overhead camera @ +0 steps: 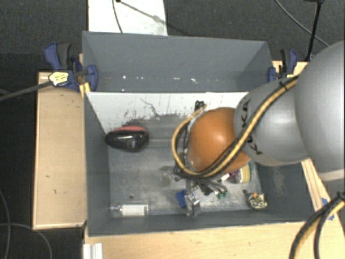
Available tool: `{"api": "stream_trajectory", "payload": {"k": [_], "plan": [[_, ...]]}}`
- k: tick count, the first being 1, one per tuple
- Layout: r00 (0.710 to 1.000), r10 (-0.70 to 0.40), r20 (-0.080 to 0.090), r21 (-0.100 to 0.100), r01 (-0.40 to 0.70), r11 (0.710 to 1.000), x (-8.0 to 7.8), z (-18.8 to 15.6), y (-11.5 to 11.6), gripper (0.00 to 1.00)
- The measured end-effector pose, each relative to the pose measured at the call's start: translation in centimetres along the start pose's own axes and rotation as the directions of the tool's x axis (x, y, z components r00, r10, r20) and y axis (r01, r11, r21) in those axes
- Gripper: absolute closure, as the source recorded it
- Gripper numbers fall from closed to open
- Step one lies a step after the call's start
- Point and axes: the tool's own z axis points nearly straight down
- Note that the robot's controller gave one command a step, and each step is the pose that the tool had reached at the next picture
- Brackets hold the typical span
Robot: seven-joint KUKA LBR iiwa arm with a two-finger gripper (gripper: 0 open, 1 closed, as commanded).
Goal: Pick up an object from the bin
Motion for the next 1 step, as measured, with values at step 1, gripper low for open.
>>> {"api": "stream_trajectory", "payload": {"k": [1], "plan": [[0.982,-0.187,0.002,0.002,0.187,0.982,0.73,-0.11,-1.72,0.00]]}}
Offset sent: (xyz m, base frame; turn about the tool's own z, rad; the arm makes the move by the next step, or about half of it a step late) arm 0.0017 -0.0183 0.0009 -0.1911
